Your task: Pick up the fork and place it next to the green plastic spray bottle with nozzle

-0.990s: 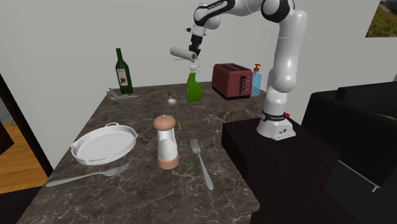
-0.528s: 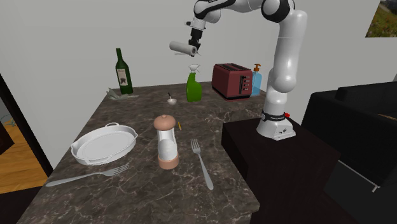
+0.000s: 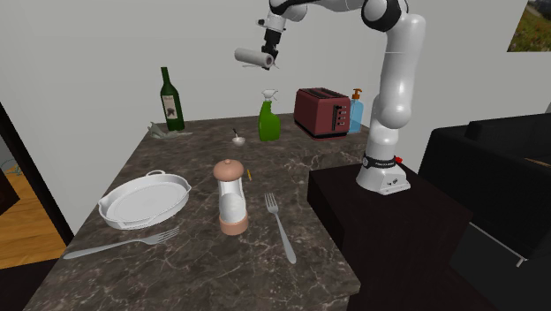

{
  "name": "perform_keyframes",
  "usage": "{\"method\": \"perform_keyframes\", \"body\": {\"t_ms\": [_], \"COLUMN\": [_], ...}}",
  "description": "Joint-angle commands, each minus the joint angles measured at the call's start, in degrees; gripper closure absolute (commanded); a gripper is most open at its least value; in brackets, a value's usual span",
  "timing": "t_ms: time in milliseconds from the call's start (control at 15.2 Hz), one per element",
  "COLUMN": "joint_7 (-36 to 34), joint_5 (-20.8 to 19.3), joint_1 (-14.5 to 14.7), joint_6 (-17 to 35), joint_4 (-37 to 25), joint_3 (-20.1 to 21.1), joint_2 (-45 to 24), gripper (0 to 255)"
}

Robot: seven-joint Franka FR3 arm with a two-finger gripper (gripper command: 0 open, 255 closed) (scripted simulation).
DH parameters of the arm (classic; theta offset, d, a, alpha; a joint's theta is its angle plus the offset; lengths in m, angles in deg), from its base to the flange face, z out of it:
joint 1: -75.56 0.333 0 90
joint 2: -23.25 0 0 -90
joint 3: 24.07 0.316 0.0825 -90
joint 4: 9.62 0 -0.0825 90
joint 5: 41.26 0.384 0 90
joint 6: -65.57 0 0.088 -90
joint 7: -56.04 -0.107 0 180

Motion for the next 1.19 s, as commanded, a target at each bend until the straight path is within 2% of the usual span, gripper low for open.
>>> {"method": "perform_keyframes", "body": {"t_ms": [0,528,1122], "joint_7": [-1.51,-13.63,-26.36], "joint_5": [-1.16,-7.81,-9.73], "joint_1": [0.67,4.10,6.42], "joint_6": [-0.15,2.83,3.07], "joint_4": [1.44,16.42,27.40], "joint_3": [0.66,8.02,17.66], "joint_2": [2.01,16.23,27.62], "gripper": [255,255,255]}}
